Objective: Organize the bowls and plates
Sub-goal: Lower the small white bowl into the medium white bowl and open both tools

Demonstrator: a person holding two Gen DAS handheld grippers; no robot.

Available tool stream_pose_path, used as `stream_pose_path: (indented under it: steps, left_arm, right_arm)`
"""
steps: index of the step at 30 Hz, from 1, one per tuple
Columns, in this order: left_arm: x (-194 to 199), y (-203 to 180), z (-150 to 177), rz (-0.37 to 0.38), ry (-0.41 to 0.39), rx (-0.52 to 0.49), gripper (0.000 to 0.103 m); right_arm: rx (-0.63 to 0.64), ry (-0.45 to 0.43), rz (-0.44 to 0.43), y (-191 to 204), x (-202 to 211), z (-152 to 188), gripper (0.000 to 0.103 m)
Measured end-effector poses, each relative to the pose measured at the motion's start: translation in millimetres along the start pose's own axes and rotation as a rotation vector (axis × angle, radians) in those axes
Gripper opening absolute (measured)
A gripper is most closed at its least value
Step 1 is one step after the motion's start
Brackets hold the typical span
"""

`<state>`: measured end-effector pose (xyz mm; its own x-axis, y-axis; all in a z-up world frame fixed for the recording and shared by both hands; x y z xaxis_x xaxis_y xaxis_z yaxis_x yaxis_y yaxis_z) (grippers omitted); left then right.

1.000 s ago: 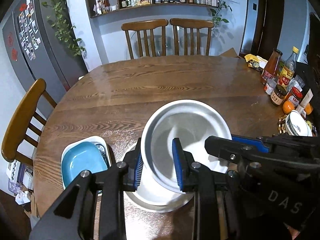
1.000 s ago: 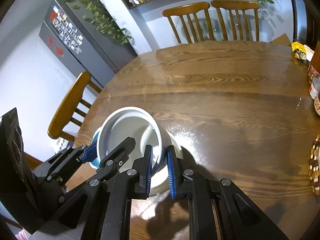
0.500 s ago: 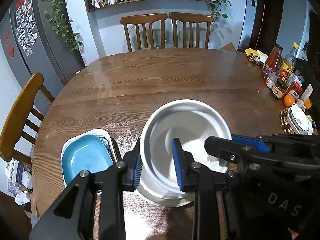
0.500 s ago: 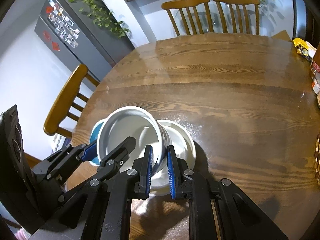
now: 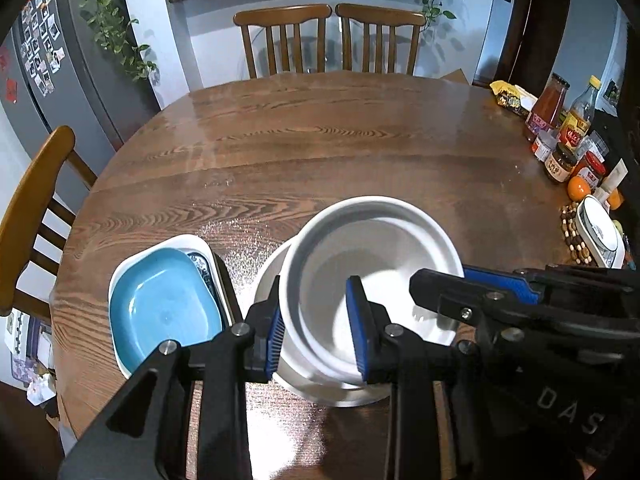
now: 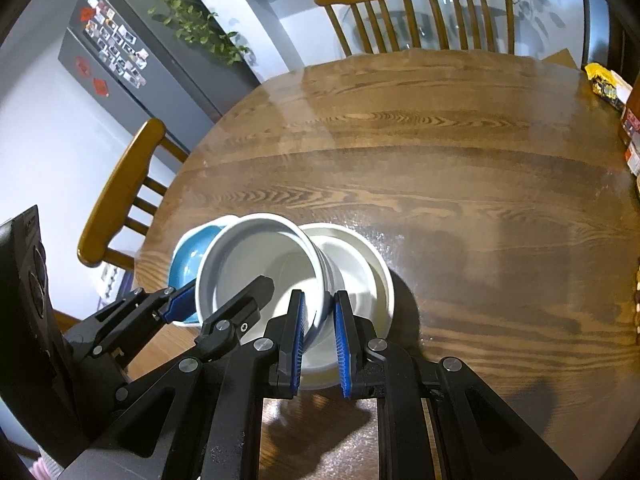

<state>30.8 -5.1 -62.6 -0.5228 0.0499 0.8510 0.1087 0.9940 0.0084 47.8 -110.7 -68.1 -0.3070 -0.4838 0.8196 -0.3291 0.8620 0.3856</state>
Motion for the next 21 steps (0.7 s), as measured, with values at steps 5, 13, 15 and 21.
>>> stream_pose_path:
  steps: [5,13,15,21]
  left_arm:
    - [-6,2,2,0.002,0.022,0.002,0.027]
    - [-16,3,1,0.01,0.056,-0.001,0.027]
    - [-19,3,1,0.013,0.067,-0.003,0.027]
    - [-28,4,2,0.018,0.099,-0.004,0.027]
  right_arm:
    - [-0.005,0.018,0.001,0,-8,1,0.016]
    - [-0.01,0.035,0.006,-3,-15,-1,0.016]
    - [-0.013,0.043,0.007,-4,-18,-1,0.016]
    - [-0.03,0.069,0.003,-9,-28,-1,0.016]
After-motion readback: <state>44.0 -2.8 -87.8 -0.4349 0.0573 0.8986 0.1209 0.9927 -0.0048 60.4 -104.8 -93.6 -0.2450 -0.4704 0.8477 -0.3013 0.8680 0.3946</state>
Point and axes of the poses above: each gripper's, at about its wrist camera, not at the fingertips, and x roughly against the way its jaws point, y to its left, z to its underside, the point moved 4 cm from there along -x, roughly the way its jaws point, and after that the axes turned 5 degrees about y, right-handed, at the moved point
